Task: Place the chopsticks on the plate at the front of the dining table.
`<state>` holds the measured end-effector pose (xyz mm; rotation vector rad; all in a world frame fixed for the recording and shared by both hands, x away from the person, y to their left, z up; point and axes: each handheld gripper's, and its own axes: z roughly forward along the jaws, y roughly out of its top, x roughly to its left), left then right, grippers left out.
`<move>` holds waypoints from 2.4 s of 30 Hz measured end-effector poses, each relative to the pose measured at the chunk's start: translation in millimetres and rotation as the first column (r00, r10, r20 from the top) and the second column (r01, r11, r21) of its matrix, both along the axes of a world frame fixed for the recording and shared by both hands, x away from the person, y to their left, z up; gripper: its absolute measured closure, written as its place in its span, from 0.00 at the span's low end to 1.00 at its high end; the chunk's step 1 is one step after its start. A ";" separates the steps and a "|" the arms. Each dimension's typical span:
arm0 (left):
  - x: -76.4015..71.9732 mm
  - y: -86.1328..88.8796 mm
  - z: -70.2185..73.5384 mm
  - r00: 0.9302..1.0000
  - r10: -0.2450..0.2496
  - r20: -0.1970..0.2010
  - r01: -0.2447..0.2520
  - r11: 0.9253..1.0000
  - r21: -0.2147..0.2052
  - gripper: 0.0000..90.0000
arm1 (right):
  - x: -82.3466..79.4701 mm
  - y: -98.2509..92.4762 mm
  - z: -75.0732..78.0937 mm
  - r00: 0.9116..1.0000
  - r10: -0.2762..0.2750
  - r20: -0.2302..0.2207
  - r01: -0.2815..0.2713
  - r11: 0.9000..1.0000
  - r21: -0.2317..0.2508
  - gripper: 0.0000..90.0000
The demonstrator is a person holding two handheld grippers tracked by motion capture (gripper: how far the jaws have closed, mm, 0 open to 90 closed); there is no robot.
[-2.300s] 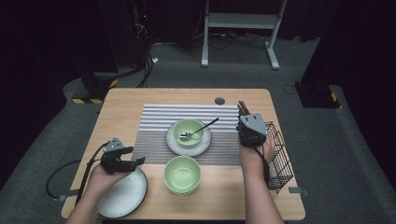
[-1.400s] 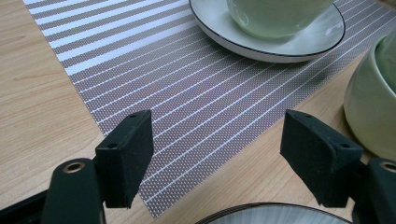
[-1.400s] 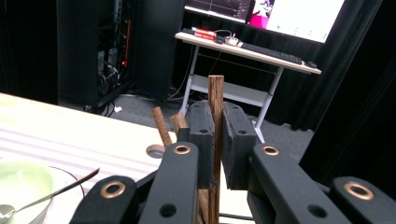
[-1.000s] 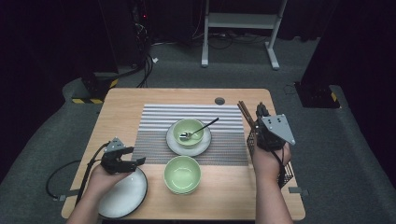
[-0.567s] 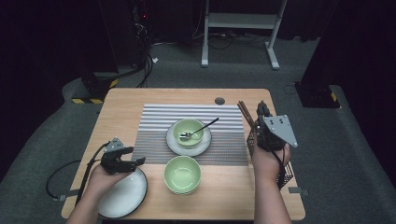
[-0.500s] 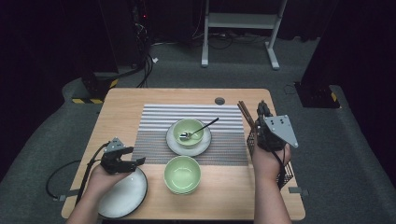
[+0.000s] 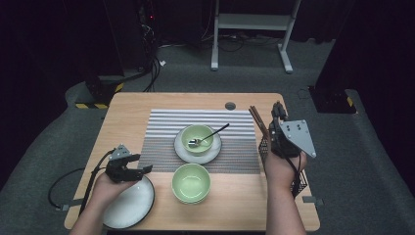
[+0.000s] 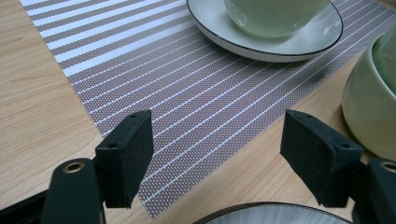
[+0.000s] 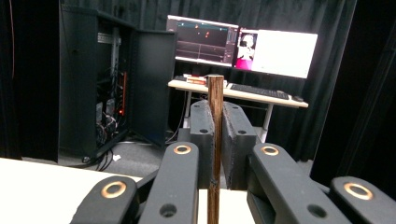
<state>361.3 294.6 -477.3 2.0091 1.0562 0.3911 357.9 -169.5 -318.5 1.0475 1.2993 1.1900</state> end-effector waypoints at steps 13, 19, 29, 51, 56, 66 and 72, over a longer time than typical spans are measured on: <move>-0.2 -0.1 0.1 1.000 -0.001 0.002 0.001 1.000 0.000 0.29 | -4.6 0.6 15.6 0.999 -0.001 0.046 0.002 1.000 -0.012 0.94; -0.5 -1.2 0.2 1.000 -0.005 0.006 0.005 1.000 -0.003 0.28 | -8.5 2.8 25.7 0.997 0.003 0.071 -0.002 1.000 -0.012 0.94; -5.3 -4.7 7.0 0.998 -0.015 0.058 0.017 0.999 -0.030 0.29 | -14.4 11.1 38.9 0.993 0.047 0.109 -0.048 0.999 0.009 0.94; -22.8 -40.0 60.6 0.986 -0.049 0.162 0.052 0.998 -0.018 0.29 | -23.5 44.4 27.2 0.966 0.216 0.142 -0.223 0.974 0.037 0.94; -29.7 -52.9 67.7 0.979 -0.060 0.197 0.070 0.996 -0.046 0.28 | -22.9 51.3 22.8 0.960 0.245 0.135 -0.253 0.966 0.045 0.93; -23.5 -68.5 56.0 0.974 -0.117 0.194 0.127 0.991 -0.042 0.28 | -22.2 76.8 15.4 0.949 0.293 0.116 -0.298 0.954 0.033 0.93; -16.2 -73.5 50.7 0.971 -0.139 0.194 0.157 0.984 -0.080 0.28 | -21.2 92.4 11.1 0.941 0.321 0.107 -0.326 0.945 0.031 0.93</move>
